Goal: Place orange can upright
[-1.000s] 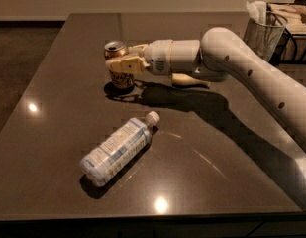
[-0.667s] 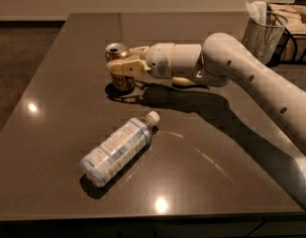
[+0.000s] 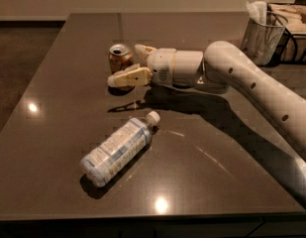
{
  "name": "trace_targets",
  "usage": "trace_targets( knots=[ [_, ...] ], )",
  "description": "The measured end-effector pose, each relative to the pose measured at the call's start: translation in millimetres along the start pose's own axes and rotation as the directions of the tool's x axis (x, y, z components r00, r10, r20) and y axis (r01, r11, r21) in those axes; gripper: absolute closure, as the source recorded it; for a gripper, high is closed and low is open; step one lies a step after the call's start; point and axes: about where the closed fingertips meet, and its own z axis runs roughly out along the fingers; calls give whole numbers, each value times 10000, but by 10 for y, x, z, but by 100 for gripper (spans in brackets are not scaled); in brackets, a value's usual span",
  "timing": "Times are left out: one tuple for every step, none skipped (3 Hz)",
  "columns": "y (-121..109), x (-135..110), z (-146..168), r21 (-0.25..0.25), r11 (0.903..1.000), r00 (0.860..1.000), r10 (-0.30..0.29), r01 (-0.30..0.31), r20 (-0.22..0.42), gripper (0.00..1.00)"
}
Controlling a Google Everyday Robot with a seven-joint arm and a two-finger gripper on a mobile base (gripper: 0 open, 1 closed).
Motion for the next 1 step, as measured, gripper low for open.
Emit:
trace_targets(
  knots=[
    [1,0,1,-2,10000,10000,0,0,0,0]
  ],
)
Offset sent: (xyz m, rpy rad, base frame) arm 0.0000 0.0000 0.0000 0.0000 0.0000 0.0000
